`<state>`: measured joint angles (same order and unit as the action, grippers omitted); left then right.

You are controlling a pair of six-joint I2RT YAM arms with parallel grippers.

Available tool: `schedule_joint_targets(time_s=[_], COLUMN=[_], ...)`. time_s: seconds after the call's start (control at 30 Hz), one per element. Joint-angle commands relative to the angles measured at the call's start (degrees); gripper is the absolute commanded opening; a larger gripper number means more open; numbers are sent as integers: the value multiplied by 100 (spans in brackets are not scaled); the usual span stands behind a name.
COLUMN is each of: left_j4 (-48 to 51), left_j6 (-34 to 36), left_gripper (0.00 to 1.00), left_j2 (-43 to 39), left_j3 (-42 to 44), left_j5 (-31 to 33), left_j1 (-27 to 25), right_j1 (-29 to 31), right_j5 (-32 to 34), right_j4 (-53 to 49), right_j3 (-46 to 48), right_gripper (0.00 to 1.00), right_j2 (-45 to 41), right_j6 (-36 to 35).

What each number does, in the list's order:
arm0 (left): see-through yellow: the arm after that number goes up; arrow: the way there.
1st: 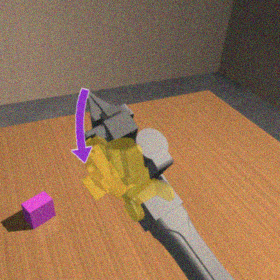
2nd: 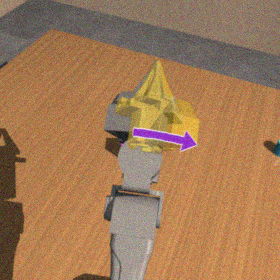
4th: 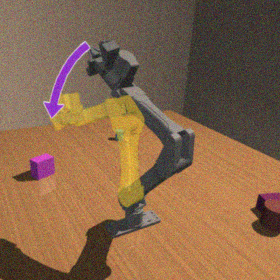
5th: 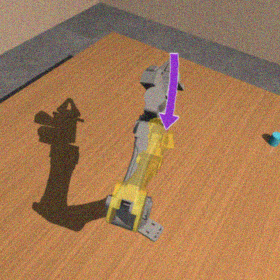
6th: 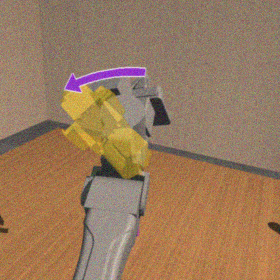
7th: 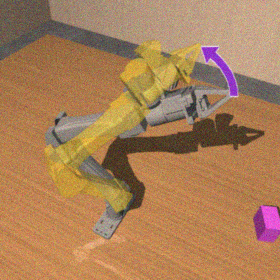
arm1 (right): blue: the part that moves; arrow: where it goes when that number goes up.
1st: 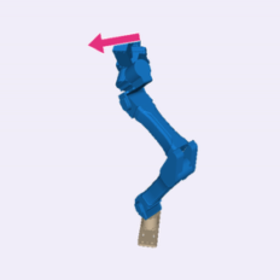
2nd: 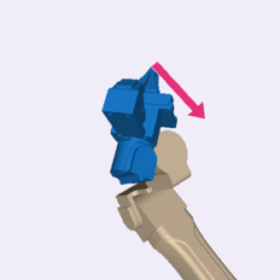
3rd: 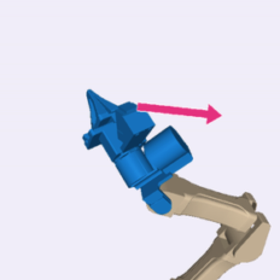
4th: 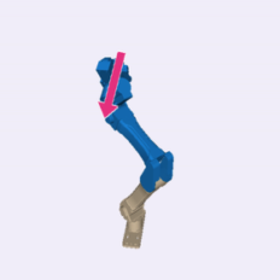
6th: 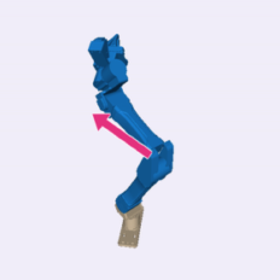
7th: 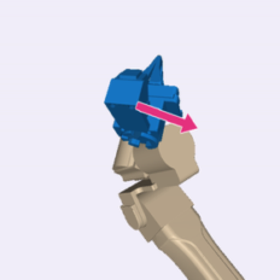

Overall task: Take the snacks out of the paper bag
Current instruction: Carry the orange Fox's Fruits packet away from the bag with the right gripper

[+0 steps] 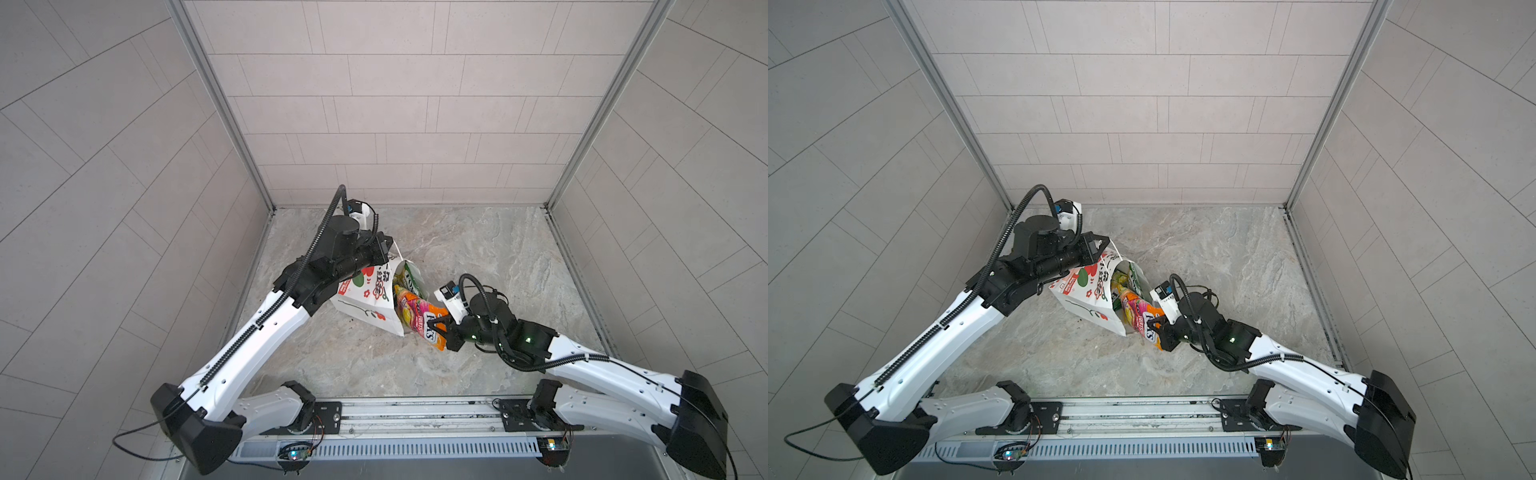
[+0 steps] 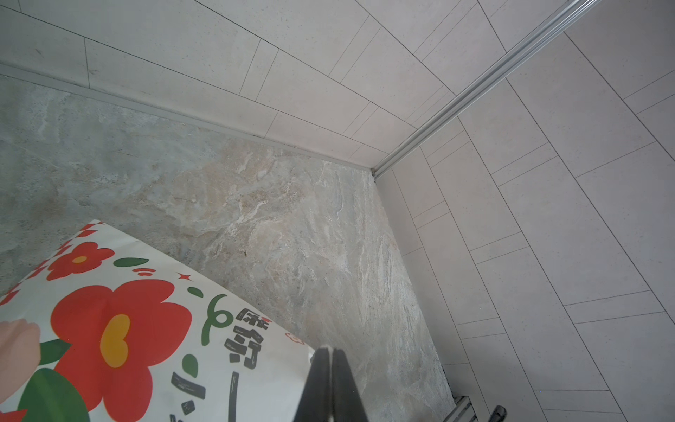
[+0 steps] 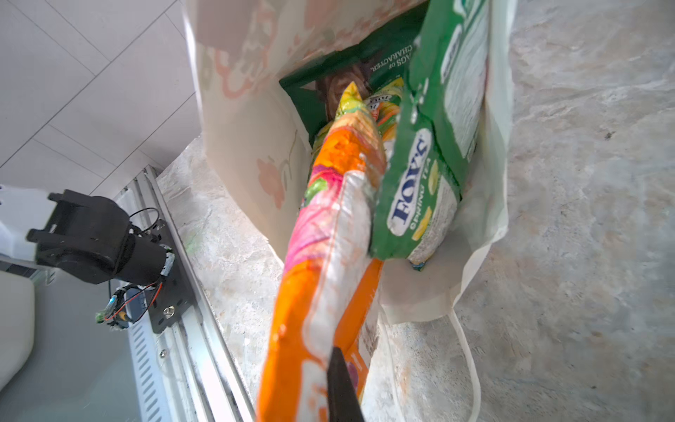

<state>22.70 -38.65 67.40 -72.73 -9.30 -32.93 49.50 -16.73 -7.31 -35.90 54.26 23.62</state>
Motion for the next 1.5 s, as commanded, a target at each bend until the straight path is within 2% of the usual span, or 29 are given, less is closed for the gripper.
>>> schedule_joint_targets(time_s=[0.0, 0.17, 0.33, 0.47, 0.53, 0.6, 0.73, 0.87, 1.13, 1.3, 1.47], left_j4=[-240, -207, -160, -138, -141, -151, -150, -125, -221, -147, -130], left_j6=[103, 129, 182, 191, 192, 181, 189, 227, 174, 218, 235], left_gripper=[0, 0, 0, 0, 0, 0, 0, 0, 0, 0, 0], left_j2=[-148, -154, -182, -176, -175, -167, -170, -157, -130, -148, -137], left_j3=[-110, -97, -112, -125, -120, -118, -126, -162, -144, -147, -188], left_j5=[145, 174, 245, 222, 207, 171, 122, 87, -88, -126, -182], left_j1=[10, 10, 10, 9, 6, 6, 10, 10, 7, 7, 14], right_j1=[25, 16, -40, -239, -533, -1015, -2431, -3327, -3903, -4189, -4442], right_j5=[-217, 307, 1441, 2111, 2118, 1767, 131, -893, -1862, -2683, -2612], right_j4=[-659, -1347, -2216, -2584, -2617, -2572, -1978, -1208, -263, -207, -625], right_j3=[-419, -875, -1310, -1489, -1541, -1603, -1579, -1775, -2970, -4166, -5278], right_gripper=[0, 0, 0, 0, 0, 0, 0, 0, 0, 0, 0], right_j2=[-490, -1145, -1654, -1723, -1583, -1296, -458, 566, 3231, 4920, 6201], right_j6=[-243, -354, -466, -419, -361, -313, -379, -533, -523, -231, -257])
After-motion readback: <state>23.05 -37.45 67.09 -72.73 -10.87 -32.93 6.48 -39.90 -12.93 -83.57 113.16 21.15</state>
